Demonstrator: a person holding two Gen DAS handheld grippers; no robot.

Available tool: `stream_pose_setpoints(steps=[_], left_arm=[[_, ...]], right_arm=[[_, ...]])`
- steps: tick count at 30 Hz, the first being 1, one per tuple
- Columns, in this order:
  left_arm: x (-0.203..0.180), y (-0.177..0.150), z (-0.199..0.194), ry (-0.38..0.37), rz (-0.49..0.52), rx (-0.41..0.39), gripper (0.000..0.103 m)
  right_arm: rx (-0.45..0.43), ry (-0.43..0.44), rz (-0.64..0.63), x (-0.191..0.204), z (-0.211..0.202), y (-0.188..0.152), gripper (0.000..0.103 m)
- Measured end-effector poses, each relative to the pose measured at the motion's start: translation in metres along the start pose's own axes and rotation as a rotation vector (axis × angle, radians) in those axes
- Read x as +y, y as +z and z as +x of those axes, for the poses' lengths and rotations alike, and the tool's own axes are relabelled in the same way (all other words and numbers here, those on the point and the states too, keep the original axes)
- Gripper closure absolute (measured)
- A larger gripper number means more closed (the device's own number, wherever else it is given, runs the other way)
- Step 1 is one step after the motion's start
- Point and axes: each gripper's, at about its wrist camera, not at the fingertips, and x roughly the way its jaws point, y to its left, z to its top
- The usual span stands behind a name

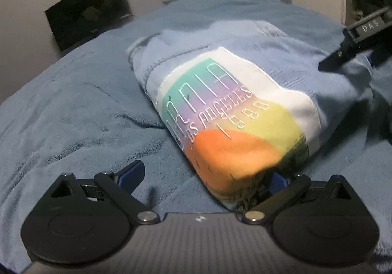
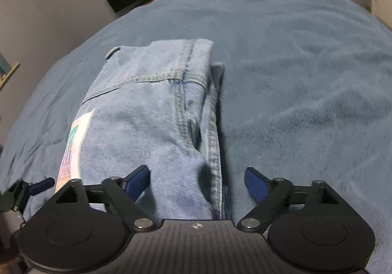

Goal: Fold large clothes

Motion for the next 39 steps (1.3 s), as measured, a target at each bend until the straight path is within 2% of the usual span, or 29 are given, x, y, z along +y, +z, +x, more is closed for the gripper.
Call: stream_pose_setpoints(steps=[3,4,5,6,9,11,12,14,16,19,20,23,26,29,32,33,34,36,39], left_arm=[[-0.005,0.0,-0.004,0.045,0.023,-0.026,0.001],[-0.005,0.001,-0.007,0.064,0.029,-0.035,0.001],[-0.002,0.004,-0.009,0.083,0.029,-0.039,0.001],[0.004,0.007,-0.013,0.101,0.022,-0.044,0.001],[0.033,0.015,-0.027,0.139,-0.078,-0.05,0.001],[0.056,0.018,-0.033,0.144,-0.156,-0.045,0.001],[0.063,0.018,-0.031,0.125,-0.17,-0.022,0.001],[0.064,0.012,-0.018,0.07,-0.158,0.062,0.001],[0.056,0.004,-0.011,0.066,-0.121,0.08,0.0],[0.054,0.004,-0.012,0.061,-0.105,0.086,0.0],[0.055,0.005,-0.014,0.055,-0.097,0.107,0.0],[0.055,0.006,-0.027,-0.004,-0.073,0.118,0.0],[0.06,0.005,-0.053,-0.075,-0.083,0.056,0.0],[0.069,0.012,-0.07,-0.069,-0.154,-0.071,0.0],[0.075,0.02,-0.061,-0.049,-0.224,-0.136,0.0],[0.074,0.021,-0.056,-0.026,-0.231,-0.143,0.0],[0.073,0.022,-0.049,-0.009,-0.228,-0.141,0.0],[0.07,0.022,-0.037,0.005,-0.205,-0.117,0.001],[0.074,0.016,-0.03,-0.023,-0.213,-0.121,0.001]], right_arm=[[0.049,0.064,0.143,-0.019,0.01,-0.002,0.008],[0.073,0.133,0.22,-0.024,0.013,-0.005,0.013],[0.081,0.205,0.275,-0.025,0.012,-0.008,0.036],[0.068,0.234,0.278,-0.021,0.009,-0.009,0.04],[-0.024,0.281,0.096,0.012,-0.01,-0.008,0.052],[-0.062,0.33,0.047,0.026,-0.014,-0.011,0.053],[-0.065,0.322,0.009,0.033,-0.012,-0.013,0.053],[-0.057,0.233,-0.094,0.045,-0.003,-0.018,0.053],[-0.027,0.143,-0.163,0.05,0.01,-0.022,0.053],[-0.009,0.087,-0.152,0.049,0.021,-0.019,0.041],[-0.008,0.084,-0.134,0.046,0.02,-0.017,0.034],[-0.082,0.085,-0.112,0.047,0.001,-0.016,0.033],[-0.226,0.046,-0.159,0.054,-0.026,-0.021,0.032],[-0.372,0.03,-0.293,0.068,-0.037,-0.02,0.039],[-0.439,-0.035,-0.528,0.095,-0.022,-0.023,0.05],[-0.437,-0.069,-0.585,0.102,-0.013,-0.022,0.059],[-0.423,-0.094,-0.625,0.106,-0.002,-0.021,0.064],[-0.395,-0.108,-0.633,0.109,0.019,-0.007,0.077],[-0.313,-0.095,-0.59,0.101,0.05,0.013,0.081]])
